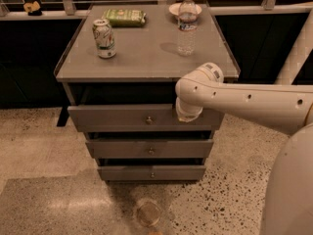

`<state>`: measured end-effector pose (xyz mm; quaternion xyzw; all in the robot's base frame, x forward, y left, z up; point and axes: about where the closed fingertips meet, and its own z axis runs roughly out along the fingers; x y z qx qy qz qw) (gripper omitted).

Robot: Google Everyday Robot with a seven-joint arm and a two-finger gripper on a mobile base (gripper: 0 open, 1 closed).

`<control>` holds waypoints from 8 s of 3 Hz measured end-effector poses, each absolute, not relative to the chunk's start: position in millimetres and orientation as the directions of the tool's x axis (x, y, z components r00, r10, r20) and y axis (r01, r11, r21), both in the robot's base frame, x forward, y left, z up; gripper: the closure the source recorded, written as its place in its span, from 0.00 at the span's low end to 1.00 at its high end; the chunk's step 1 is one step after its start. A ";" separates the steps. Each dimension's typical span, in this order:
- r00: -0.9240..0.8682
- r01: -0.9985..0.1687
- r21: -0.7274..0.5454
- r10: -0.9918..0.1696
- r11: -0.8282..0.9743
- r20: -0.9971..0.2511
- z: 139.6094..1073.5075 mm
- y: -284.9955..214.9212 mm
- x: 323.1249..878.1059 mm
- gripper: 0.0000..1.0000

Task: Open top drawer

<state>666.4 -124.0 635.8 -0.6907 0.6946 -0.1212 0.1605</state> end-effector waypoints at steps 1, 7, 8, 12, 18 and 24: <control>0.008 -0.919 -0.395 -0.999 0.011 -0.047 634.8 -123.4 663.6 1.00; 0.037 -0.868 -0.494 -0.999 -0.048 0.032 638.3 -111.0 637.7 1.00; 0.044 -0.855 -0.515 -0.998 -0.055 0.033 638.2 -98.6 625.8 1.00; 0.069 -0.858 -0.510 -0.998 -0.062 0.006 640.5 -97.5 612.9 1.00; 0.152 -0.839 -0.539 -0.983 -0.072 -0.106 630.7 -96.5 596.0 1.00; 0.149 -0.843 -0.535 -0.977 -0.045 -0.154 643.6 -91.8 579.8 1.00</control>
Offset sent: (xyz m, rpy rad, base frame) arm -0.0472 0.0176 0.0014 -0.2246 -0.2539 0.0094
